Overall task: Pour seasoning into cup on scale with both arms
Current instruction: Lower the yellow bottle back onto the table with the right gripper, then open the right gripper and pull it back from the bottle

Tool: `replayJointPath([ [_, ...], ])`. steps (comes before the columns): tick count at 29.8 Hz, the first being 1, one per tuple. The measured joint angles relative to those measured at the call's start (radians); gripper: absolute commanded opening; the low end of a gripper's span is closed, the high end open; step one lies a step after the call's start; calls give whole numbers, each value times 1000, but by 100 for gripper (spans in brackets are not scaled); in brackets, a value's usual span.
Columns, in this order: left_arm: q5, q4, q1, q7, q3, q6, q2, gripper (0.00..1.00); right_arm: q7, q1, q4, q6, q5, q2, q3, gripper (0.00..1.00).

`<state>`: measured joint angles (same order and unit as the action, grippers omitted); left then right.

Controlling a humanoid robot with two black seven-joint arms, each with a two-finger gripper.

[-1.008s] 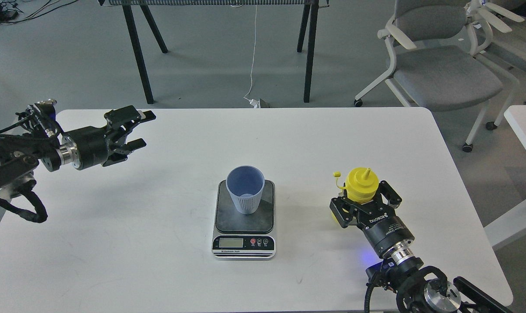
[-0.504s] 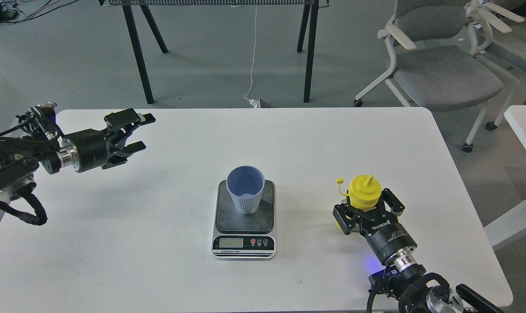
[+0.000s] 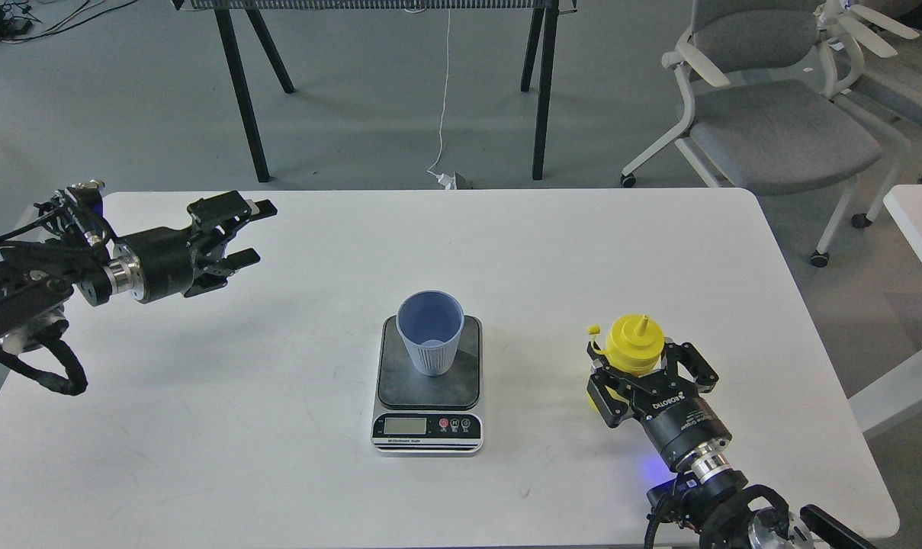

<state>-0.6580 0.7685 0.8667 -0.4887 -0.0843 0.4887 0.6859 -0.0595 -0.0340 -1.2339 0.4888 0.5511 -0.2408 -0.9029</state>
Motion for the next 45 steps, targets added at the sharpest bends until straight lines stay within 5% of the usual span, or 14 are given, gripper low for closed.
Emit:
replayJointPath([
  [21, 0, 0, -15, 0, -2, 0, -2, 100, -8, -254, -249, 0, -2, -134, -19, 99],
  [33, 1, 0, -15, 0, -2, 0, -2, 100, -20, -525, -486, 0, 4, -326, -176, 99],
  [45, 3, 1, -11, 0, -5, 0, -5, 100, -17, -482, -499, 0, 12, -387, -355, 99],
])
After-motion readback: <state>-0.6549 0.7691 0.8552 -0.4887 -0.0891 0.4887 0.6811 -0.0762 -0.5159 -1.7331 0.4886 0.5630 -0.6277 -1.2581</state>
